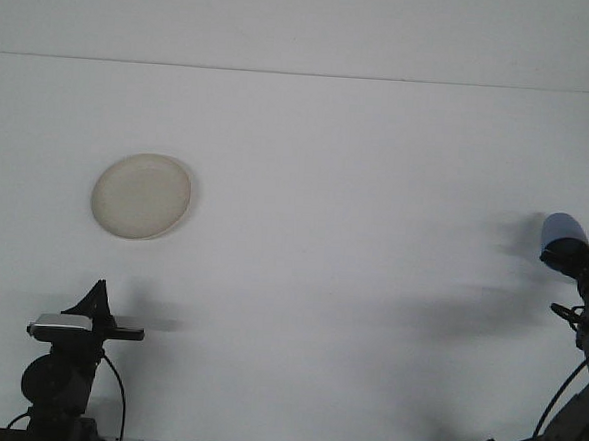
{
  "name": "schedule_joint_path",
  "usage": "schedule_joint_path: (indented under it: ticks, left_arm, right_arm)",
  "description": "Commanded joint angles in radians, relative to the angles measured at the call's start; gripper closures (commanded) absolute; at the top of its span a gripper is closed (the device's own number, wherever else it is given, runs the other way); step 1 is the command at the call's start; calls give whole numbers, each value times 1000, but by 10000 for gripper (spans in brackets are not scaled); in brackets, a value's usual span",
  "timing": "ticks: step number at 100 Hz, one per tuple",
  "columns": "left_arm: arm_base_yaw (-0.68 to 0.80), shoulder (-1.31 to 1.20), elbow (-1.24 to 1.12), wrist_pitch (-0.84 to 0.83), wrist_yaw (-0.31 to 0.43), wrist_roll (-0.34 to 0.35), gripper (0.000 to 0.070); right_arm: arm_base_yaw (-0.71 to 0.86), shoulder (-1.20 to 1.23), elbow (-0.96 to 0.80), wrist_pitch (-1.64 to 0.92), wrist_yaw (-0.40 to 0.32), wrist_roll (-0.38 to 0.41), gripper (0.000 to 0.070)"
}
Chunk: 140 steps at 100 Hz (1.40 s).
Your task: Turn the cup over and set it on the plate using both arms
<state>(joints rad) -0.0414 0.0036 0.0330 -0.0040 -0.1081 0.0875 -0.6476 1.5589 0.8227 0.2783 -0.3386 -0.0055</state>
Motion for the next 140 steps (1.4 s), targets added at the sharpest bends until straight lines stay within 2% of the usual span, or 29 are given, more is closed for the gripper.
schedule_joint_path:
  ticks: [1,8,21,32,44,68,92,117,140]
  left_arm:
    - [1,-1,-19,11,-4,1,688]
    - [1,-1,-19,11,-4,1,688]
    - [1,-1,-19,11,-4,1,688]
    - [1,-1,-19,11,-4,1,688]
    - [1,0,-19,11,-4,1,688]
    - [1,-1,-19,11,-4,1,688]
    - [1,-1,-19,11,-4,1,688]
    - [1,-1,-19,11,-4,1,688]
    - [1,-1,-19,11,-4,1,688]
  right_arm:
    - [26,-77,9,-41,18,164,700]
    - [78,-174,9,-132,48,213,700]
    - [215,-374,11,-323,112,220,700]
    - [352,-497,56,-527,116,205,700]
    - [521,-515,187,-816,114,191,700]
    - [934,-337,443,-1290,108,109,700]
    - [1283,-110,566,-1449,151,102,700]
    - [1477,95,676,-1526,175,79,700]
    - [1559,203,703,-1569,193,49,700]
